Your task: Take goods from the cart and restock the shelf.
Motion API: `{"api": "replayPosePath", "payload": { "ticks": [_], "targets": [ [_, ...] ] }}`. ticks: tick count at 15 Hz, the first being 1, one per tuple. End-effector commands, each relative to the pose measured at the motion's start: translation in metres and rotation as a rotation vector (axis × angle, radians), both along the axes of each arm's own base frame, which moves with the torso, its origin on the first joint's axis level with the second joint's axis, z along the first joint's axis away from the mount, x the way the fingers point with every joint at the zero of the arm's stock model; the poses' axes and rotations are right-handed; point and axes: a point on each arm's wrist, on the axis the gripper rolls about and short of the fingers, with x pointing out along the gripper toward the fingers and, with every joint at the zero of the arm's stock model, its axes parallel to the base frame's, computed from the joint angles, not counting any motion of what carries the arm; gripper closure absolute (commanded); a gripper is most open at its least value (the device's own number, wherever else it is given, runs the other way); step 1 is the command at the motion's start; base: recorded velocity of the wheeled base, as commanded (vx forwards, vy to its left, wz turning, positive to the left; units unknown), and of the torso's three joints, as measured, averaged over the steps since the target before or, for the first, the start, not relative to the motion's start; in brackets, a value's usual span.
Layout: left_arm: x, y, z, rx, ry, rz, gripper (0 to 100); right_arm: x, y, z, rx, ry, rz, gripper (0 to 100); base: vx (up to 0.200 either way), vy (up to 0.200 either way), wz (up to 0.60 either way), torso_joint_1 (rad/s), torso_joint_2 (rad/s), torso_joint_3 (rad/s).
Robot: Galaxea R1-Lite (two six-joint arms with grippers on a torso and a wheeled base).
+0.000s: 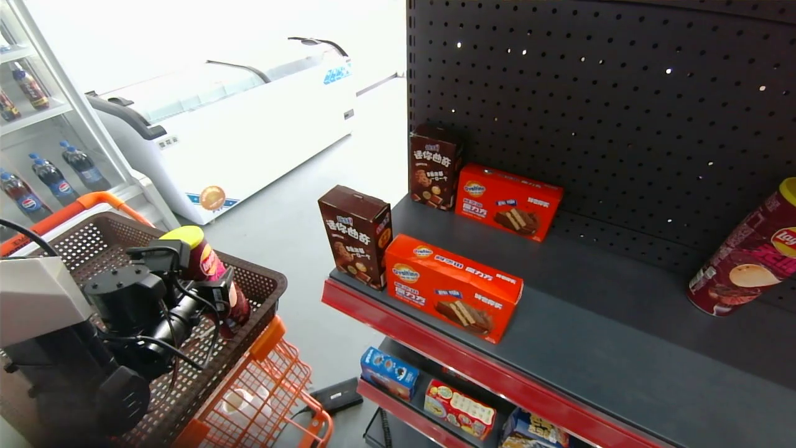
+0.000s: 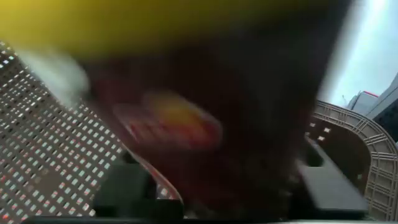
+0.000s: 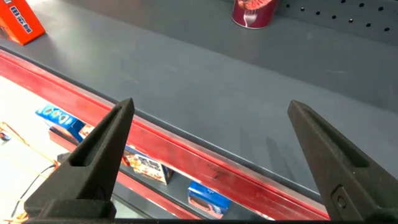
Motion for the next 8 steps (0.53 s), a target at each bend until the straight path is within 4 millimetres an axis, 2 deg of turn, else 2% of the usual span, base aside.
{"api": "replayPosePath", "payload": {
  "ticks": [1, 6, 8],
  "targets": [
    [0.0079, 0.0004, -0.0075, 0.002, 0.007, 0.000, 100, 0.0001, 0.0000, 0.0001, 0.000, 0.001, 0.000, 0, 0.000, 0.000, 0.00, 0.000, 0.00, 0.000],
    [0.0082, -0.0043, -0.0052, 0.007, 0.000, -0.014, 100, 0.0001, 0.0000, 0.0001, 0.000, 0.001, 0.000, 0, 0.000, 0.000, 0.00, 0.000, 0.00, 0.000],
    [0.0049, -0.0045, 0.0015, 0.009, -0.015, -0.014, 100, 0.0001, 0.0000, 0.0001, 0.000, 0.001, 0.000, 0, 0.000, 0.000, 0.00, 0.000, 0.00, 0.000]
  ]
}}
